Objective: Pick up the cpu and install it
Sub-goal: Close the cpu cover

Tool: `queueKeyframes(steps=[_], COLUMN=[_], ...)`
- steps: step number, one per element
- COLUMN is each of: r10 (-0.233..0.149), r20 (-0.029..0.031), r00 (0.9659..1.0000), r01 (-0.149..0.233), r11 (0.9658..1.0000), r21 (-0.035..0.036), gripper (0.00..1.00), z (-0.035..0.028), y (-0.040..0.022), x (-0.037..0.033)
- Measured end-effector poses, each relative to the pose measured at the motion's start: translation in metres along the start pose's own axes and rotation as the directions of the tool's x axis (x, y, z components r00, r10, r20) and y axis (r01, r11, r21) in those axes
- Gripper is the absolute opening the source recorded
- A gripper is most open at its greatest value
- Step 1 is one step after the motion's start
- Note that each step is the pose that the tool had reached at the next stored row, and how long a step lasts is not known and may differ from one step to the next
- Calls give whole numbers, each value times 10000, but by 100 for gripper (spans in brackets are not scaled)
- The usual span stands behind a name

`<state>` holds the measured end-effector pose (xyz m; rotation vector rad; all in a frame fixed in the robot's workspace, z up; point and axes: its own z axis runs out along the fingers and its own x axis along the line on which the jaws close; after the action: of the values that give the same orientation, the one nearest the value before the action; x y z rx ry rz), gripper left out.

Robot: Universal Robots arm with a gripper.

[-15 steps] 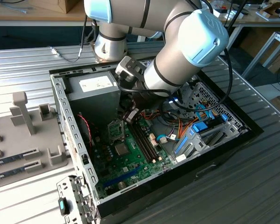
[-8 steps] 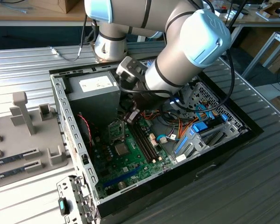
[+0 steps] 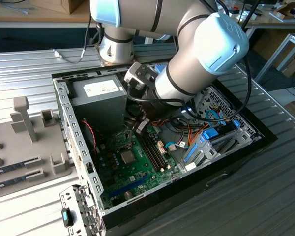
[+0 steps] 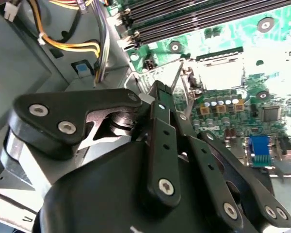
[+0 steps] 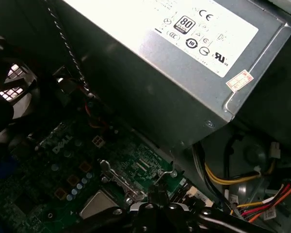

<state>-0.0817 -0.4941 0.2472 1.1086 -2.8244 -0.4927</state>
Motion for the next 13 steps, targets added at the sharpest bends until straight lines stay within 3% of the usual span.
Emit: queueKeyframes(steps=[4,10,13], r10=[0,-13,23], r20=[3,46,61], r00=[10000,10000,10000], r01=[0,13,-22], r11=[10000,10000,10000], r21=[-3,-52,-84], gripper=[11,11,11], z=[-27,-91,-65], y=[-71,-244,-273], x=[69,237,234])
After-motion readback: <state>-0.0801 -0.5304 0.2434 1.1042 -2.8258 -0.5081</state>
